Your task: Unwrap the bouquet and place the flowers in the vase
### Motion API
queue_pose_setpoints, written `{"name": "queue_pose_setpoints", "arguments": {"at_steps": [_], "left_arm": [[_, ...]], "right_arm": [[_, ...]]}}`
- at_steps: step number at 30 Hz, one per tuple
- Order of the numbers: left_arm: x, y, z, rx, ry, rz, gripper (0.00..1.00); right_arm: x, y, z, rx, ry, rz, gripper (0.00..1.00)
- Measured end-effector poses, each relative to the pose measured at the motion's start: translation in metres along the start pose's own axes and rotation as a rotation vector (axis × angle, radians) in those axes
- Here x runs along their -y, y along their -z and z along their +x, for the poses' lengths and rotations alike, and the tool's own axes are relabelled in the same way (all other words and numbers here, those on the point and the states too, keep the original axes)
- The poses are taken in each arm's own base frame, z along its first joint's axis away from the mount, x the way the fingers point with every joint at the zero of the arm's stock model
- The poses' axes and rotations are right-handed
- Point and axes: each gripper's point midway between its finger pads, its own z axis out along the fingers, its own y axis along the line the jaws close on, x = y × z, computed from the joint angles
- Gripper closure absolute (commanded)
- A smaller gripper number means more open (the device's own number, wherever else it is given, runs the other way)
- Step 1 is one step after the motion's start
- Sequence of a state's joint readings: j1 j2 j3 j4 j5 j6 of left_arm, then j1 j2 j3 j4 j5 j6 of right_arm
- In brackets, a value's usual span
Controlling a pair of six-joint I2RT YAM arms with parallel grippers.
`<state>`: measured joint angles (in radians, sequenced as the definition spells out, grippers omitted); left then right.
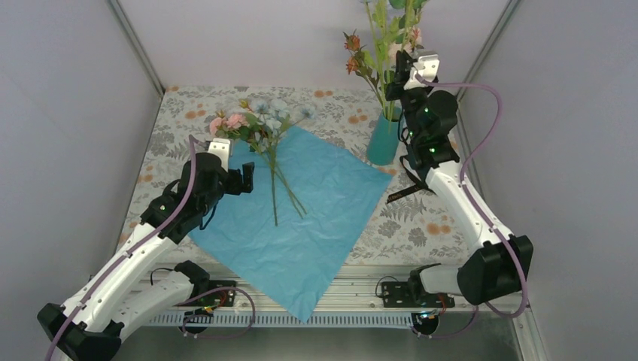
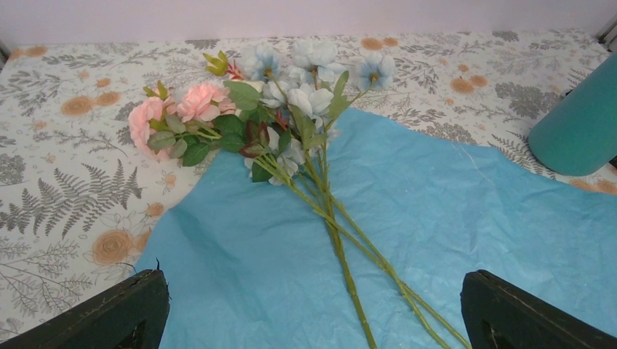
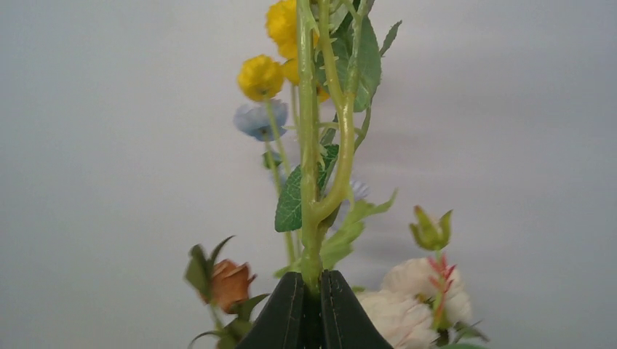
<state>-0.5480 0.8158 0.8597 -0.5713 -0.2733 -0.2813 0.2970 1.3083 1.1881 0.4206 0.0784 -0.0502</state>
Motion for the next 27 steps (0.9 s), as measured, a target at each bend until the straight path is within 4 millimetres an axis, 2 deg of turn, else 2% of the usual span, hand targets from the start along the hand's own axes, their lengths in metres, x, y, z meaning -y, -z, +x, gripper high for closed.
{"name": "queue_pose_setpoints", "arguments": {"at_steps": [6, 12, 17, 21, 27], "left_arm": [[-0.001, -0.003, 0.003, -0.013, -0.004, -0.012, 0.0], [-0.002, -0.007, 0.006, -0.028, -0.009, -0.022, 0.0], [-0.002, -0.01, 0.008, -0.041, -0.014, -0.027, 0.0], [-0.002, -0.011, 0.009, -0.044, -0.014, -0.028, 0.0], [-0.002, -0.012, 0.009, -0.047, -0.015, -0.028, 0.0]], "right_arm": [[0.03, -0.025, 0.004, 0.034, 0.055, 0.052, 0.96], [0.05, -0.049, 0.011, 0.051, 0.077, 0.07, 0.96], [0.053, -0.061, 0.021, 0.057, 0.072, 0.053, 0.96], [0.05, -0.066, 0.036, 0.039, 0.067, 0.033, 0.96], [0.051, -0.061, 0.065, -0.018, 0.065, 0.031, 0.96]]}}
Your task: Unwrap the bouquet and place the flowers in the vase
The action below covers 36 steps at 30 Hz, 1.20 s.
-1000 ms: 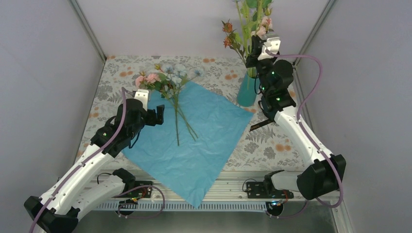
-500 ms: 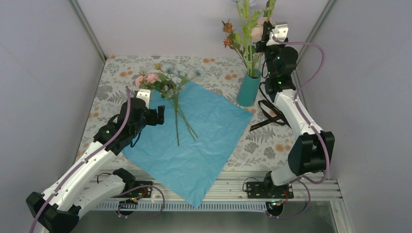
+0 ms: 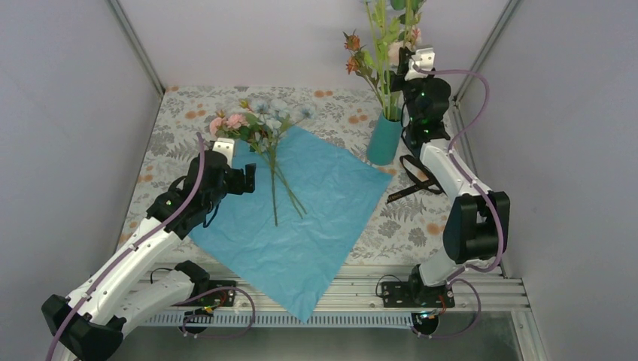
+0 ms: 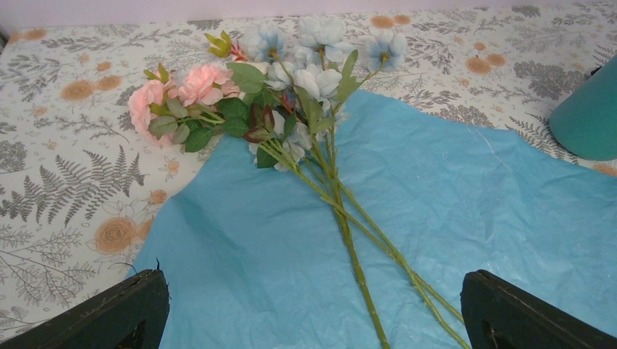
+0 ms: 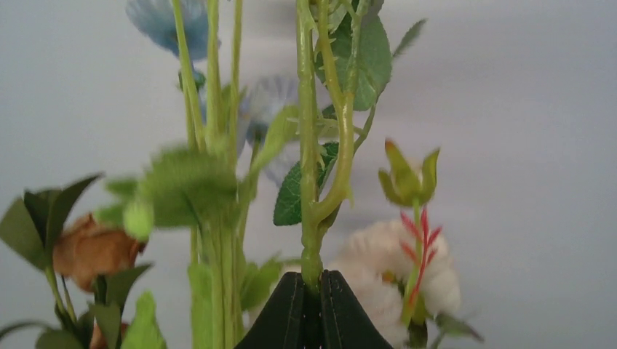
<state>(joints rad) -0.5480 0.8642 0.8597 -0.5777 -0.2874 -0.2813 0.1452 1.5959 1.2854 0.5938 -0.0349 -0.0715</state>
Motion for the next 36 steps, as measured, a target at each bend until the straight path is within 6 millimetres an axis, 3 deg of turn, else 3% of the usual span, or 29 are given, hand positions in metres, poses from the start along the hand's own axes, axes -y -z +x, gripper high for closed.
{"name": "queue_pose_setpoints", "arguments": {"at_steps": [3, 8, 16, 20, 26, 32, 36], "left_arm": [[0.0, 0.0, 0.0, 0.0, 0.0, 0.0, 0.0], [0.001, 0.0, 0.0, -0.002, -0.001, 0.003, 0.0], [0.002, 0.0, 0.001, -0.004, -0.001, 0.01, 0.0], [0.002, 0.001, 0.0, 0.002, 0.001, 0.012, 0.0], [0.002, 0.002, -0.001, 0.005, 0.002, 0.013, 0.0], [0.002, 0.005, -0.003, 0.014, 0.005, 0.017, 0.0], [0.002, 0.007, -0.004, 0.023, 0.008, 0.023, 0.0]], "right_arm": [[0.001, 0.004, 0.02, -0.045, -0.014, 0.005, 0.96], [0.0, 0.017, 0.056, -0.143, -0.053, 0.016, 0.86], [0.004, 0.028, 0.084, -0.321, -0.083, 0.043, 0.68], [0.004, 0.03, 0.079, -0.409, -0.122, 0.048, 0.57], [-0.005, 0.054, 0.064, -0.506, -0.237, 0.036, 0.39], [-0.031, 0.085, 0.048, -0.572, -0.359, 0.0, 0.36], [-0.068, 0.104, 0.043, -0.594, -0.418, -0.075, 0.39]]}}
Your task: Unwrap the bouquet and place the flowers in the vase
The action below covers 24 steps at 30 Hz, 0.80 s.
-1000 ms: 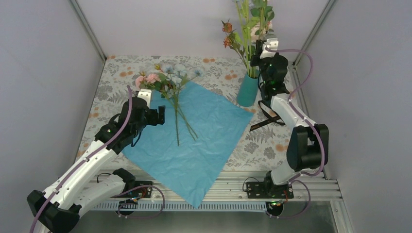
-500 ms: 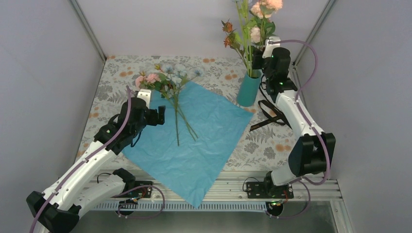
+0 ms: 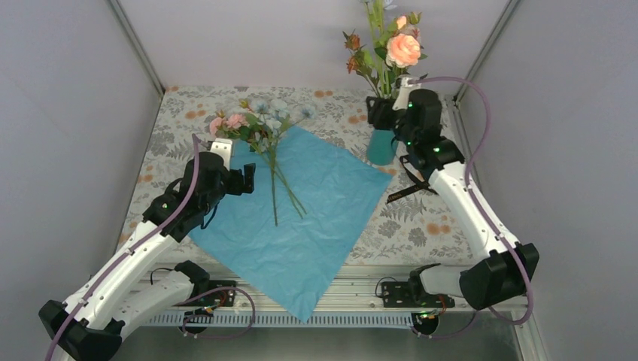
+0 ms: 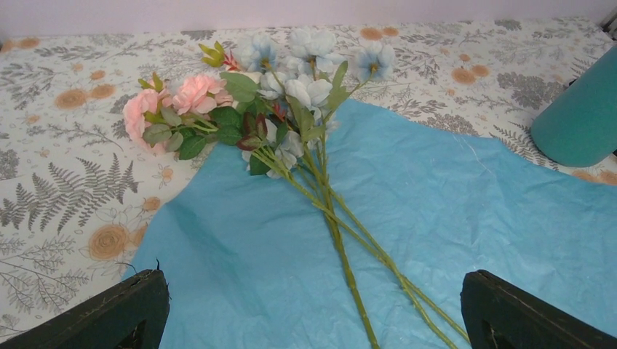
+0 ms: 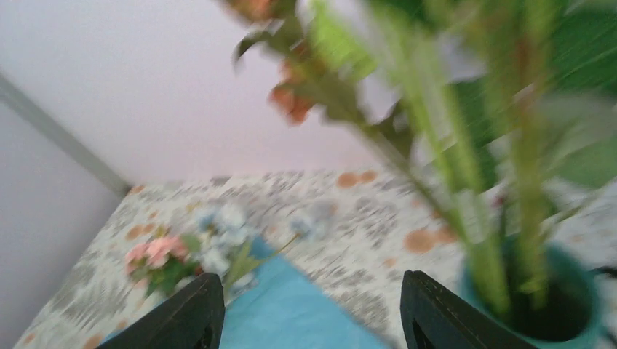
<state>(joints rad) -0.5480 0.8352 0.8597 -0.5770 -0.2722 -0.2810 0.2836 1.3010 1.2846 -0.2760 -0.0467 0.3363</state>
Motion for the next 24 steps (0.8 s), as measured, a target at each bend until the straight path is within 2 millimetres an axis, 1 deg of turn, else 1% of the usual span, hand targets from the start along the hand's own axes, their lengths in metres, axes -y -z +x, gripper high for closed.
{"name": "queue_pose_setpoints", "arguments": {"at_steps": [3, 6, 10, 13, 15, 17, 20, 24], "left_arm": [[0.001, 0.0, 0.0, 0.0, 0.0, 0.004, 0.0], [0.001, 0.0, 0.0, -0.001, 0.0, 0.007, 0.0], [0.001, 0.0, 0.0, -0.001, 0.0, 0.007, 0.0], [0.0, 0.002, -0.001, 0.006, 0.002, 0.005, 0.0], [0.0, 0.003, -0.002, 0.011, 0.003, 0.003, 0.0], [-0.001, 0.004, -0.003, 0.016, 0.005, -0.001, 0.0], [-0.002, 0.006, -0.004, 0.024, 0.007, -0.005, 0.0], [-0.003, 0.007, -0.006, 0.031, 0.009, -0.005, 0.0]], "right_arm": [[-0.031, -0.002, 0.029, -0.057, -0.003, -0.063, 0.42], [-0.056, -0.015, 0.067, -0.144, 0.005, -0.107, 0.5], [-0.08, -0.049, 0.12, -0.253, 0.046, -0.133, 0.54], [-0.092, -0.078, 0.17, -0.364, 0.092, -0.134, 0.57], [-0.099, -0.092, 0.199, -0.425, 0.112, -0.137, 0.59], [-0.106, -0.104, 0.223, -0.475, 0.125, -0.138, 0.62], [-0.117, -0.118, 0.248, -0.524, 0.131, -0.148, 0.63], [-0.136, -0.135, 0.272, -0.565, 0.135, -0.177, 0.64]]}}
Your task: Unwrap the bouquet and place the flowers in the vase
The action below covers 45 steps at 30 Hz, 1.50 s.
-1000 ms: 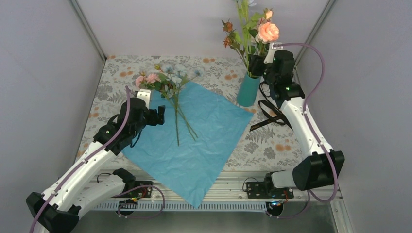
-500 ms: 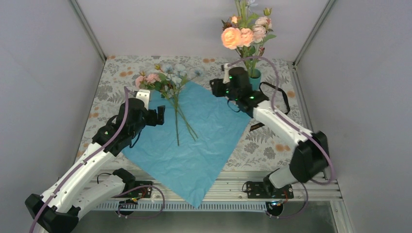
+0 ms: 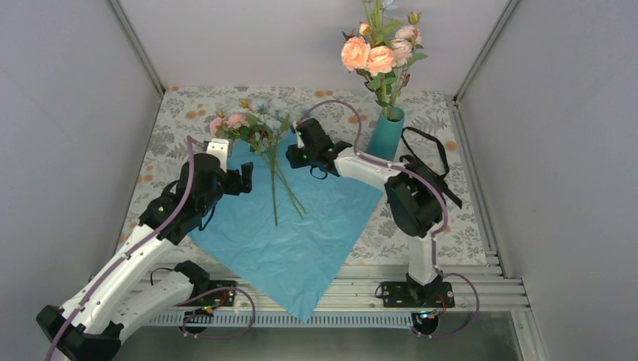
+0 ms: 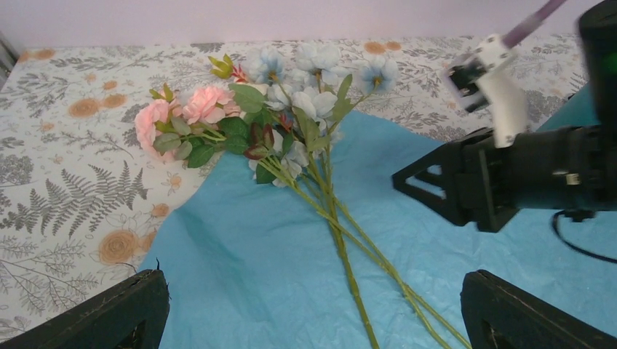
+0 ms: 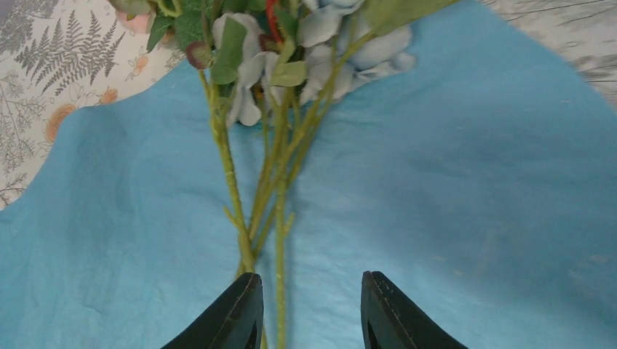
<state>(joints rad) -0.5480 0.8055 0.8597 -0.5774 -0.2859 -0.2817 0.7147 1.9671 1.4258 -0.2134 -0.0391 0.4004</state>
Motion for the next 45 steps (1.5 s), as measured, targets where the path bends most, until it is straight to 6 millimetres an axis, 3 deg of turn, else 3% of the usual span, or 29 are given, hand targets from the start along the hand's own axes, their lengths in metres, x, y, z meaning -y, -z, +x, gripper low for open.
{"name": "queue_pose_setpoints", "arguments": {"at_steps": [8, 20, 23, 27, 33, 41, 45], "left_arm": [[0.0, 0.0, 0.0, 0.001, 0.001, -0.002, 0.0], [0.0, 0.002, -0.002, 0.009, 0.003, 0.001, 0.0], [-0.001, 0.002, -0.002, 0.009, 0.003, 0.001, 0.0], [-0.001, 0.002, -0.002, 0.009, 0.003, 0.001, 0.0], [-0.001, 0.003, -0.002, 0.01, 0.006, 0.001, 0.0], [0.0, 0.0, 0.0, 0.001, 0.015, -0.001, 0.0], [0.0, -0.004, 0.004, -0.02, 0.014, -0.008, 0.0]], "right_arm": [[-0.027, -0.049, 0.024, -0.081, 0.02, -0.056, 0.65], [-0.019, -0.083, 0.046, -0.157, 0.019, -0.012, 0.68], [-0.018, -0.089, 0.048, -0.167, 0.022, -0.01, 0.79], [-0.018, -0.09, 0.047, -0.168, 0.029, -0.005, 0.96], [-0.015, -0.084, 0.049, -0.158, 0.037, 0.01, 0.96], [-0.024, -0.038, 0.036, -0.072, 0.054, 0.016, 0.96], [-0.03, -0.031, 0.027, -0.029, 0.047, 0.008, 0.95]]}}
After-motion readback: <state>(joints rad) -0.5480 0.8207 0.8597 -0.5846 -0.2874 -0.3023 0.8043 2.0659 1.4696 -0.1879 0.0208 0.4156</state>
